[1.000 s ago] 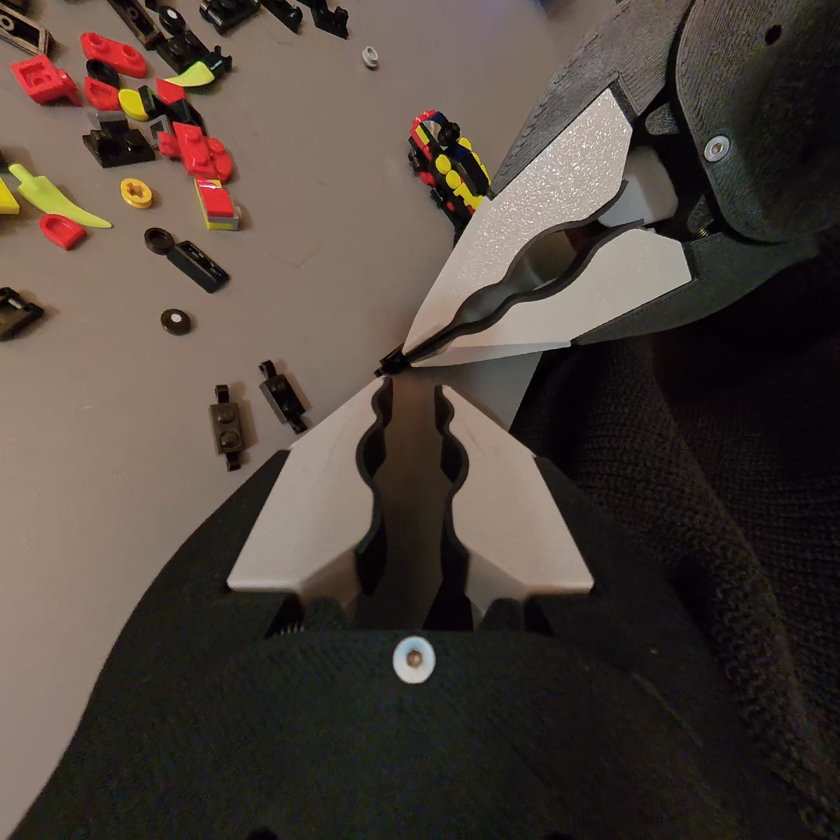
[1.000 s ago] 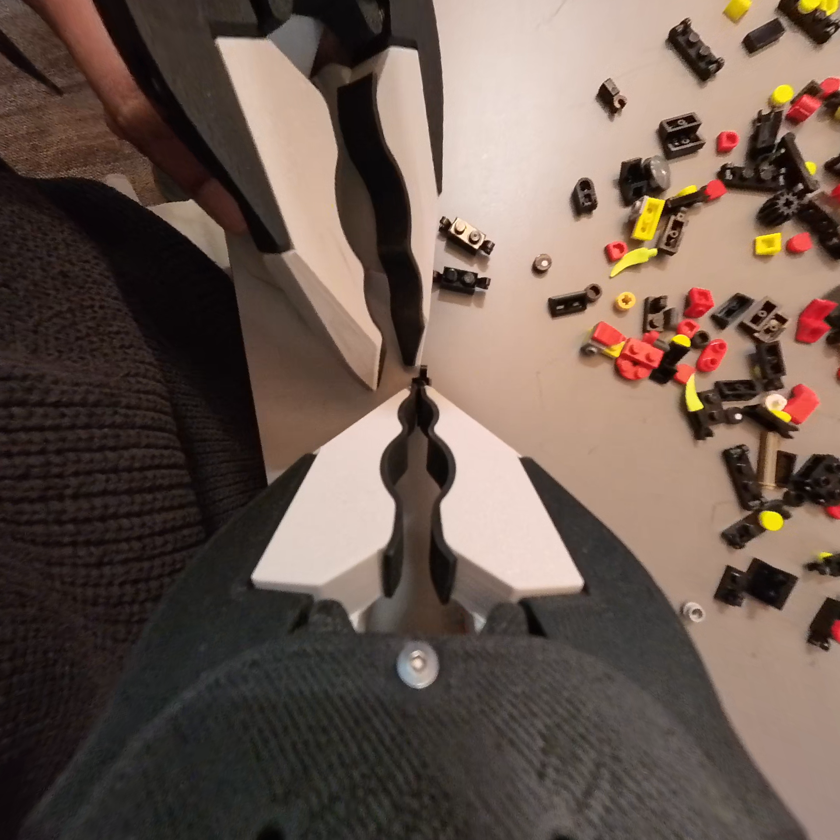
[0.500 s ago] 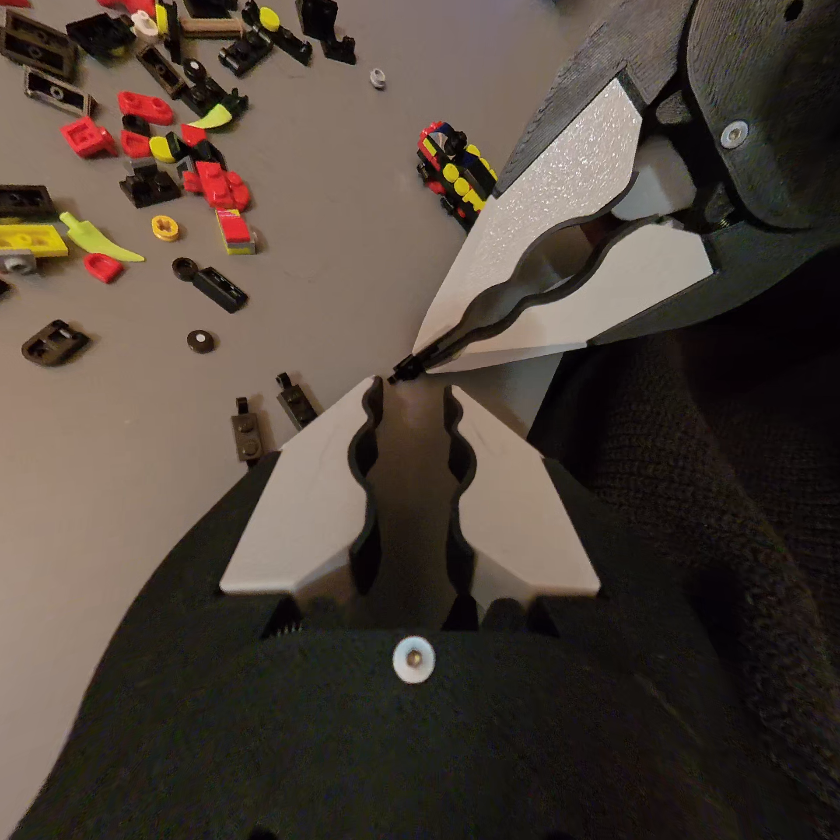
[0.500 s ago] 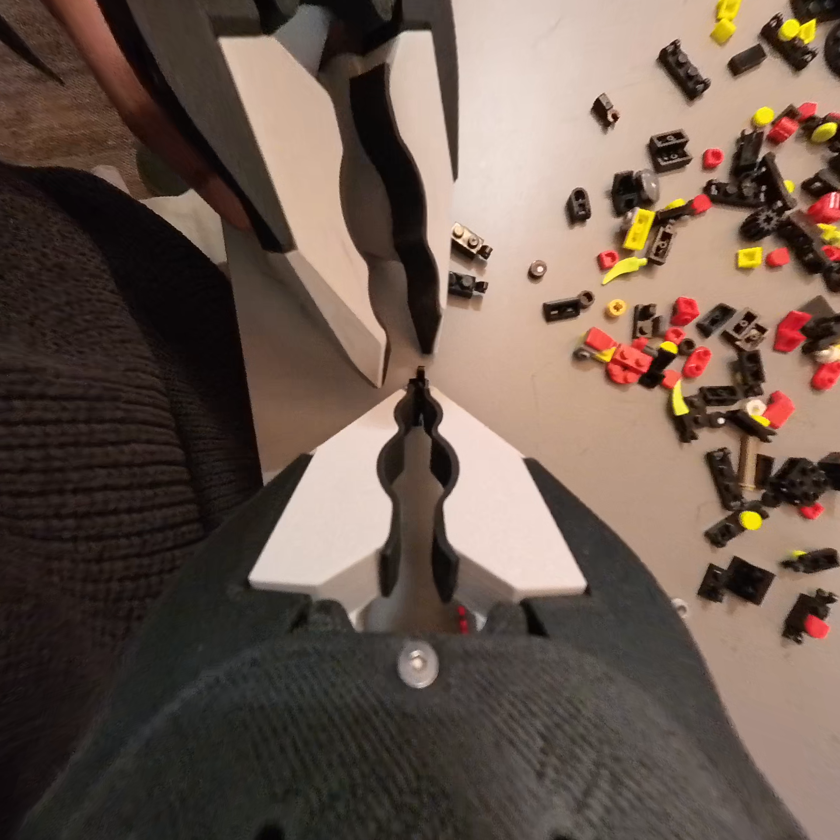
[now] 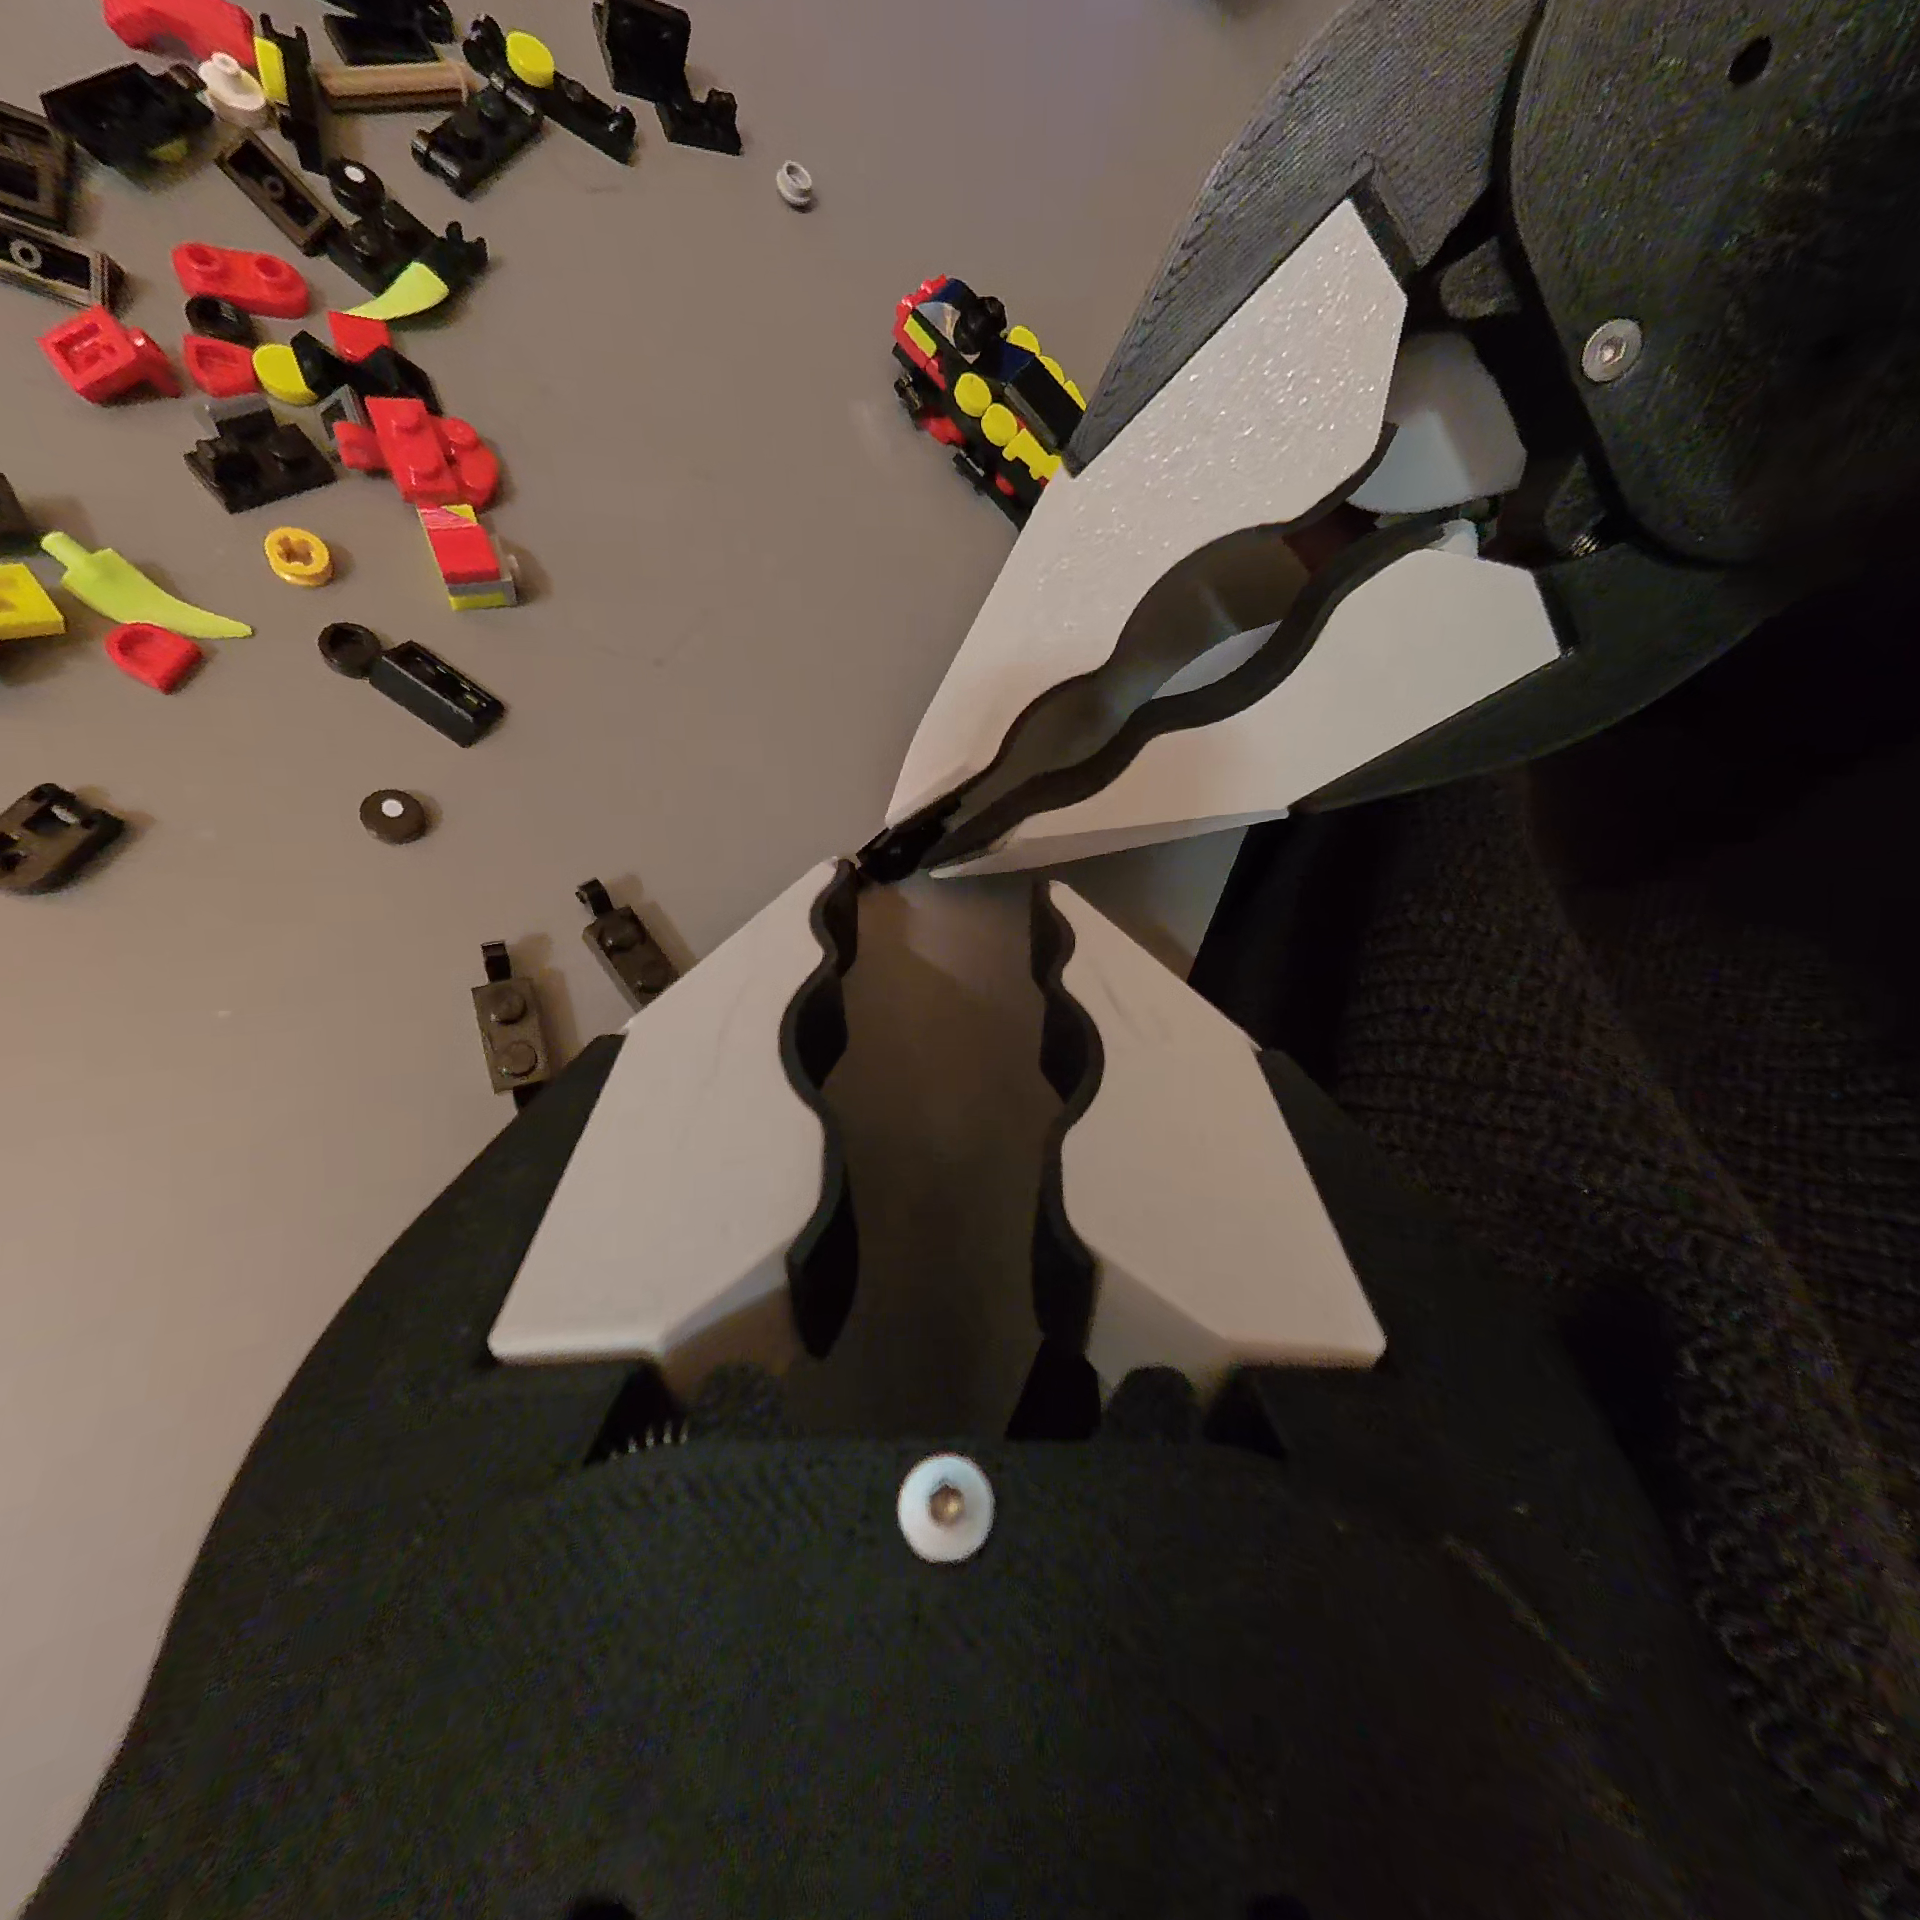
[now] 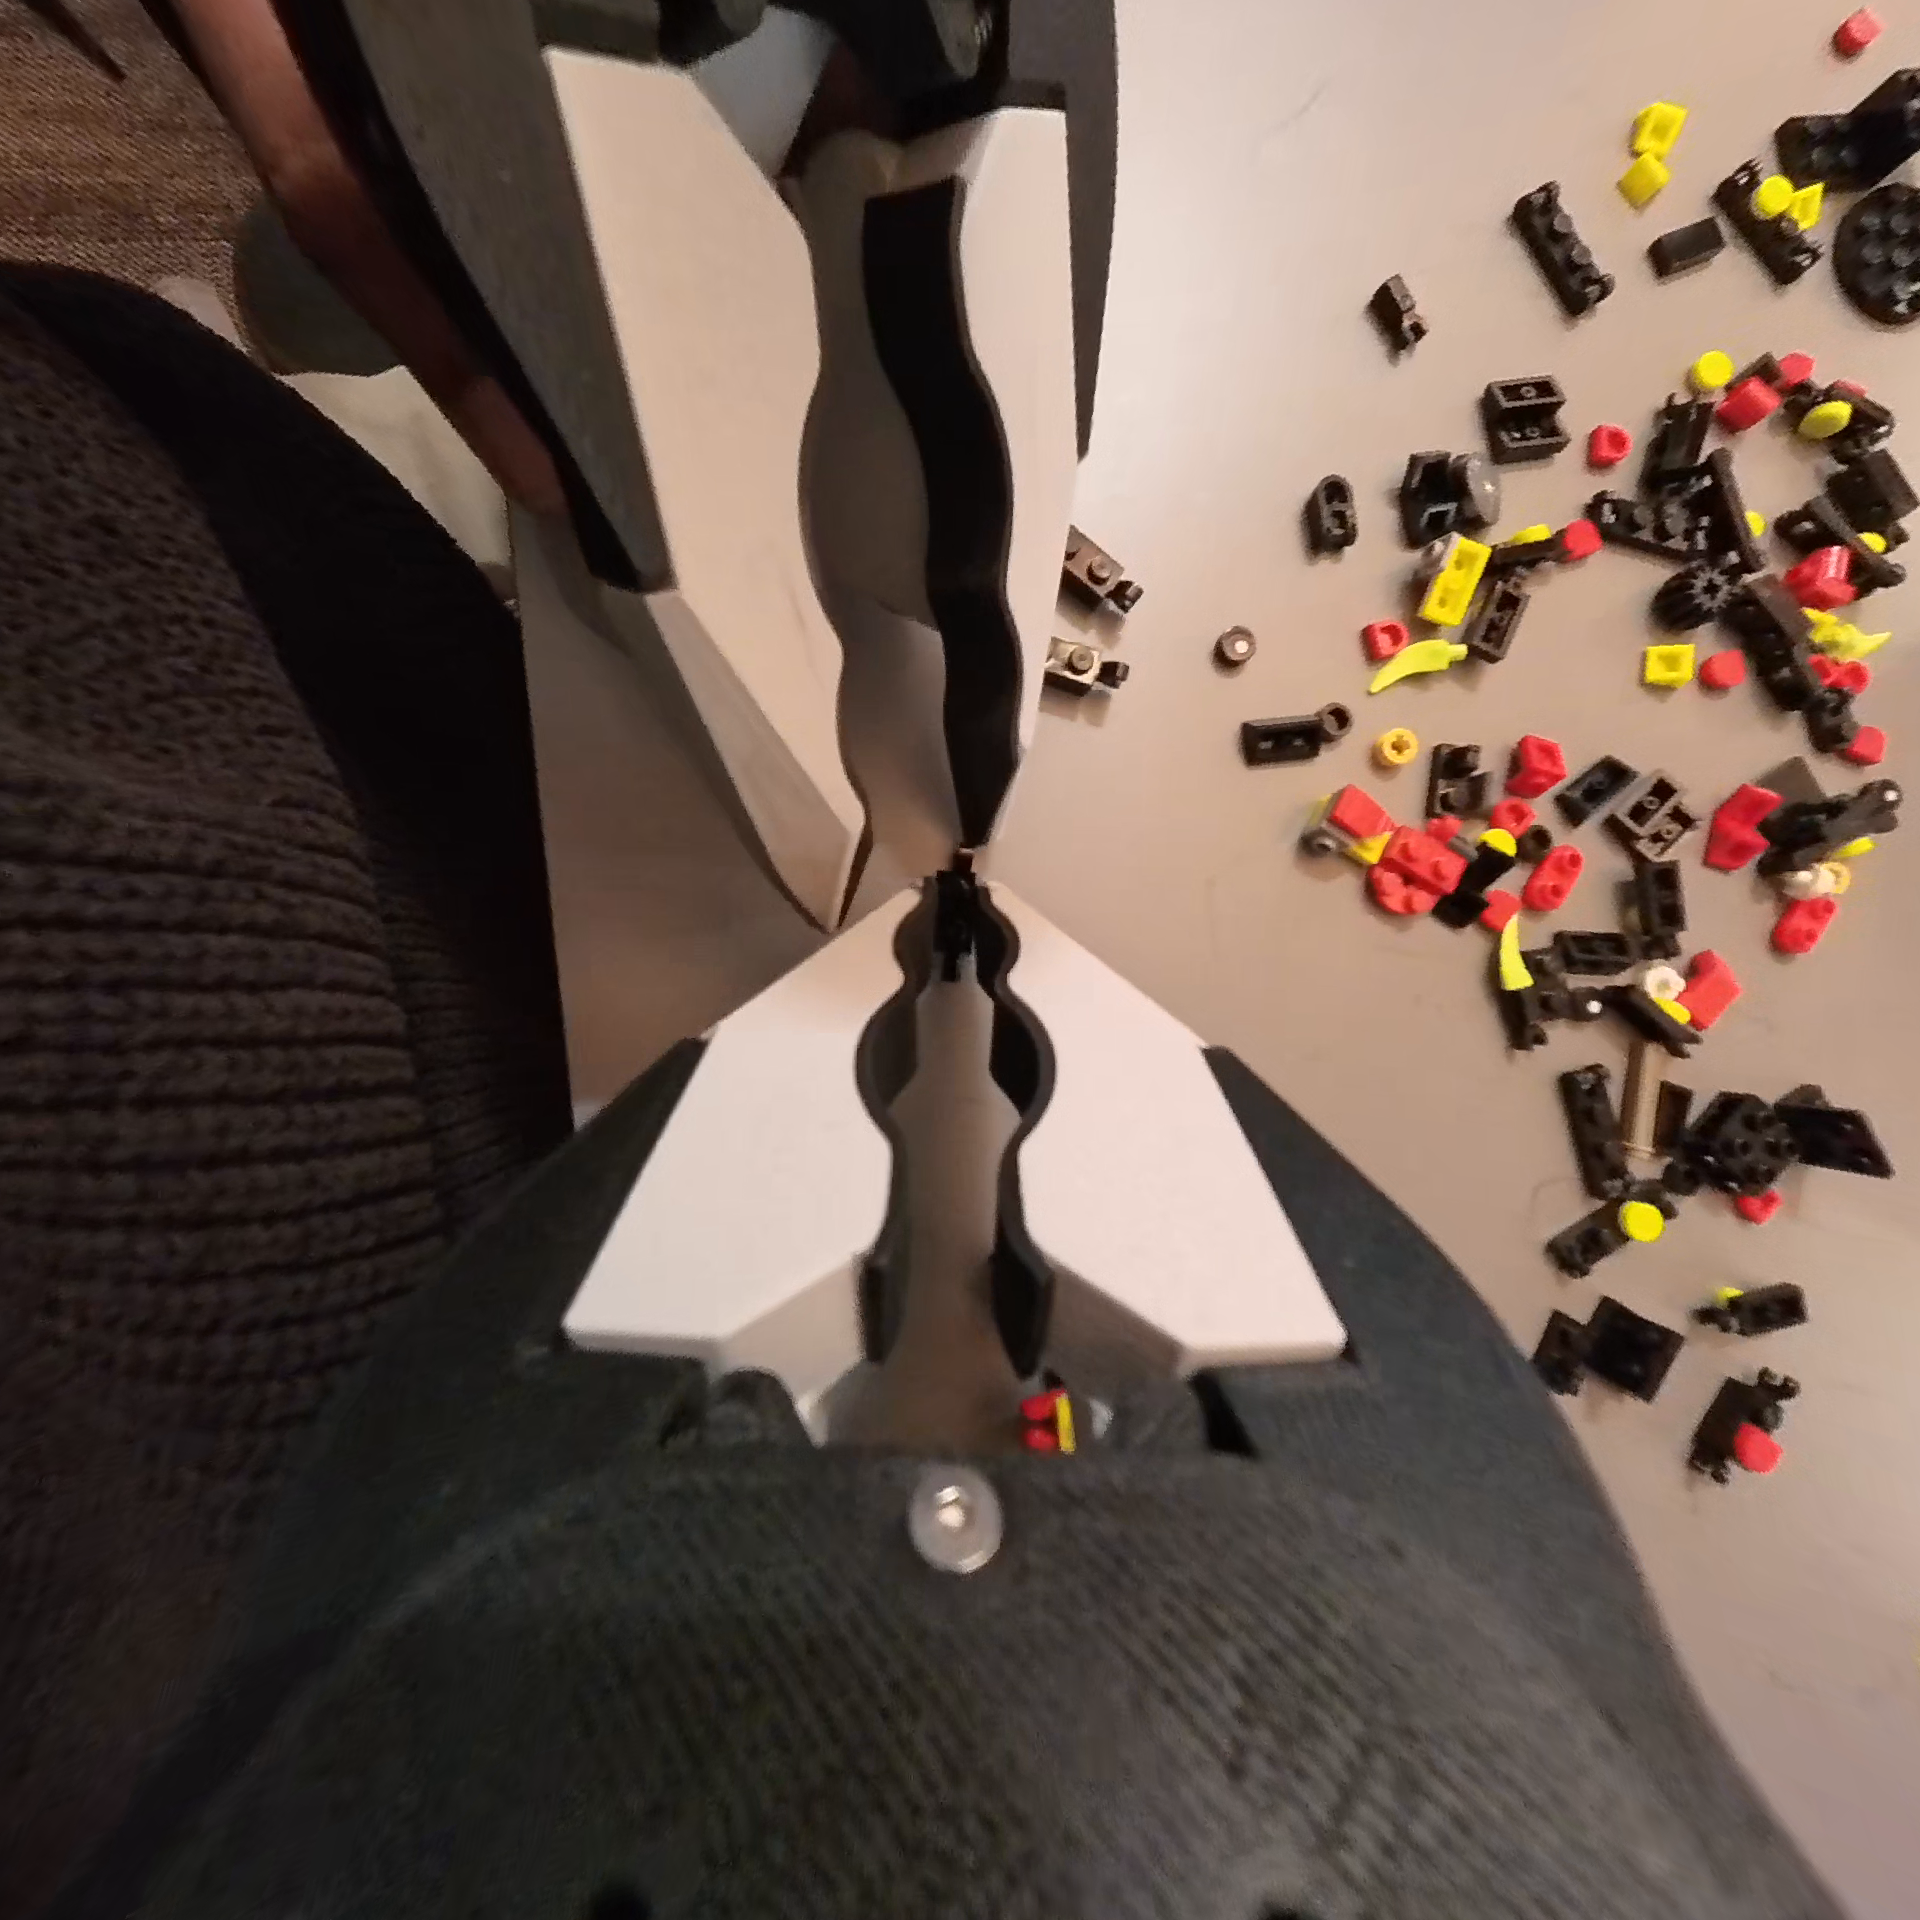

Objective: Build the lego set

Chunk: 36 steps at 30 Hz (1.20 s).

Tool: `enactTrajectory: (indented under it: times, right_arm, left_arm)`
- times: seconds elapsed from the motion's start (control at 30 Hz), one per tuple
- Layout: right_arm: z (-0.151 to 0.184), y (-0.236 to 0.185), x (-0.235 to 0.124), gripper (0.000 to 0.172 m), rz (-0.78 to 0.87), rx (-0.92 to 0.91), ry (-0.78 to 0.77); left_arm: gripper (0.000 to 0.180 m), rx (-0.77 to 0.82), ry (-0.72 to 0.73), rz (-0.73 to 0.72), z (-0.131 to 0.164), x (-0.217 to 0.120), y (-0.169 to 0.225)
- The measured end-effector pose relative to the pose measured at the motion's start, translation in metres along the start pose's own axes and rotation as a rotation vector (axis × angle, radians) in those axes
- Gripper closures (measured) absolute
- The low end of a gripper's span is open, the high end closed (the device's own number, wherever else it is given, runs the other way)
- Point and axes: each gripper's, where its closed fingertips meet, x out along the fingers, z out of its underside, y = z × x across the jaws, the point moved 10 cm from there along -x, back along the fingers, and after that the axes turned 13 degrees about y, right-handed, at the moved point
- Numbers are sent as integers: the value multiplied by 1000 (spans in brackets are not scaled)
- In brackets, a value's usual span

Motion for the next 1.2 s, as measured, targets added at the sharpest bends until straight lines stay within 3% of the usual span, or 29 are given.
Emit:
enactTrajectory:
  times: [0.03,1.2]
  right_arm:
    - [0,0,0,167,1,-1,-1]
    - [4,12,1,172,-65,151,1]
  left_arm:
    - [149,0,-1,2,0,0,0]
    - [149,-8,-4,9,0,0,0]
